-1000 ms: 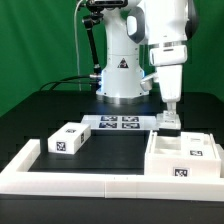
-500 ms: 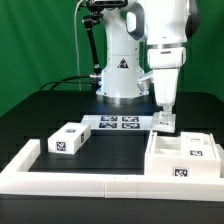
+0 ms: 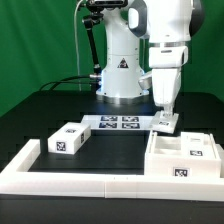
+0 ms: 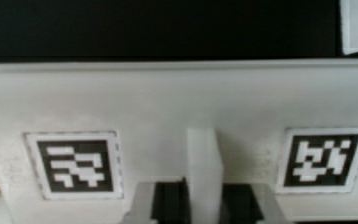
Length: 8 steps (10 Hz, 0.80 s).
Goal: Assemble cabinet
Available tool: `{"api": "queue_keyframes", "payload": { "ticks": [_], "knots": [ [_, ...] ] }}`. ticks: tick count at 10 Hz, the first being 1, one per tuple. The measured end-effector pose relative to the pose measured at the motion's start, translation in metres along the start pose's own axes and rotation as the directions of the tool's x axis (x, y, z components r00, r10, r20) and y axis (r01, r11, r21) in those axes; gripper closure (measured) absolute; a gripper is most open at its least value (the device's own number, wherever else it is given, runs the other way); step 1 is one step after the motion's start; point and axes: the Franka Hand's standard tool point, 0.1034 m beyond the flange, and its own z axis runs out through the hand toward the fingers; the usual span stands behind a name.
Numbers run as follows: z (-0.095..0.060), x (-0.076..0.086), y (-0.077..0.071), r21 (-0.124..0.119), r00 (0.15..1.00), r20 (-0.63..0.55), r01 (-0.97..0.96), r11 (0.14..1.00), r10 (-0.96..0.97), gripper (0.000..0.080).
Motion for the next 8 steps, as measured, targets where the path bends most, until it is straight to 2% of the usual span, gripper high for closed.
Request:
{"api": "queue_keyframes", "payload": {
  "ticks": [1,2,3,4,5,8],
  "knots": [
    [-0.003,-0.003,0.008,0.001,1.0,0.005,0.009,1.0,-0.009,0.0732],
    [-0.008,-0.001,0.019,-0.025,1.0,-0.006,-0.004,1.0,0.004,0.0732],
    [-0.013,0.01,0.023,-0.104,0.998,-0.061,-0.026,0.994,0.019,0.0732],
    [-0.01,0.016,0.011,-0.132,0.996,-0.091,-0.025,0.991,0.013,0.0731],
    [-0.008,0.011,0.009,-0.111,0.997,-0.072,-0.02,0.994,0.012,0.0731],
    [-0.003,0.01,0.015,-0.11,0.997,-0.074,-0.01,0.994,0.002,0.0731]
  ]
}}
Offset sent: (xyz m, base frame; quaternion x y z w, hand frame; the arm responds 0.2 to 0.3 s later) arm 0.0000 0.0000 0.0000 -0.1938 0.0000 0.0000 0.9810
